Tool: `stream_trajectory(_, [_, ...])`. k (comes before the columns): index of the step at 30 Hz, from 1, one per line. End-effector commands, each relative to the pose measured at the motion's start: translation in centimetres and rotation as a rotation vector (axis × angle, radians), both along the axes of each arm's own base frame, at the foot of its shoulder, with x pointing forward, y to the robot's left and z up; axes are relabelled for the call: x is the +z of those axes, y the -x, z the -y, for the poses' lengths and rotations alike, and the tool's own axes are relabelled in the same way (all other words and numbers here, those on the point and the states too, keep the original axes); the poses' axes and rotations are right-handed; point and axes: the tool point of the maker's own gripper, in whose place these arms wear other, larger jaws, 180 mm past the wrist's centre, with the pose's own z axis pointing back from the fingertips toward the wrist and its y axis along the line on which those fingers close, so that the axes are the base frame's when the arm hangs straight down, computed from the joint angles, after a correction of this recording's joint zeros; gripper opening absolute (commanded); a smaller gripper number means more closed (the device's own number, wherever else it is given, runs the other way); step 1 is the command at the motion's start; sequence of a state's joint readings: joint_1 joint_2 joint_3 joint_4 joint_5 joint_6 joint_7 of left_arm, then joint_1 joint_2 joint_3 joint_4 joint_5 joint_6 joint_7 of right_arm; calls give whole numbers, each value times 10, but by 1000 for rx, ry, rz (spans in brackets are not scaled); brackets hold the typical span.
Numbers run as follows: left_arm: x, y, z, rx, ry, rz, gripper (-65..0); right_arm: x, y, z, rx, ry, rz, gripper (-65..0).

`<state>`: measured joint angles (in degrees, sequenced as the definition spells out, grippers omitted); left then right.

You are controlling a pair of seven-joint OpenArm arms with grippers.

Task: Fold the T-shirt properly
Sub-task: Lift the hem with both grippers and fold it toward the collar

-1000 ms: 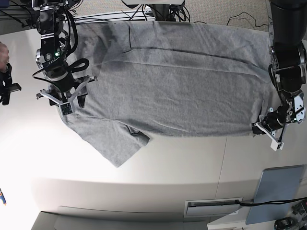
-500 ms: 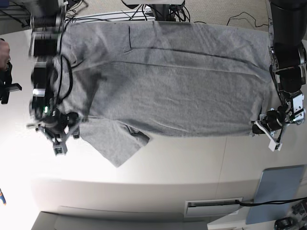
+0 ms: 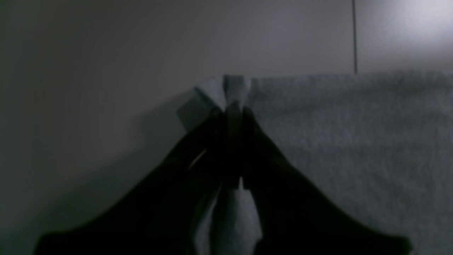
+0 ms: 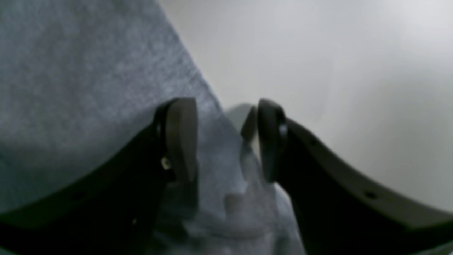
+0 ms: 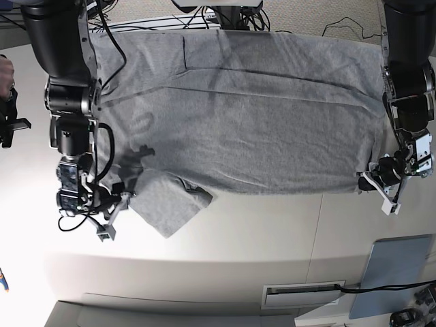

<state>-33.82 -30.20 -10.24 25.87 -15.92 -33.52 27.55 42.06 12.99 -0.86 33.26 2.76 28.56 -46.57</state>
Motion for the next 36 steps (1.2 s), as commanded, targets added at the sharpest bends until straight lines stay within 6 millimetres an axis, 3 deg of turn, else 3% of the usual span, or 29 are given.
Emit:
stream_trajectory(1, [7,-2,-11,1,-32,-7,-650,17,-15,0,10,9,43,-376])
stream_trajectory(6, [7,-2,-11,0,-31,-6,-650,0,0,-2,31,48,-23,-388])
stream_trajectory(12, [7,-2,-11,1,-31,-6,-650,-8,11,0,41,72,-76,-650])
stream_trajectory(16, [14,-6,-11,-16,-31,20,-650,-2,4,0,44,76,-41,-650])
stream_trajectory(20, [30,-13,-17,-10,-28,53,-650,20,-9,2,51,101,21,-650])
stream_trajectory(23, [36,-6,-28,20,12,24,-650,35,-10,4,60,142,56,-650])
stream_trajectory(29, [46,18,-48,37,127,50,-650,65,11,-12,87,129,203,-650])
stream_trajectory(33, [46,31,-55,71,178,43,-650,78,32,-1,65,193,243,-650])
stream_trajectory(36, [46,36,-53,63,186,47,-650,75,49,9,69,230,237,-650])
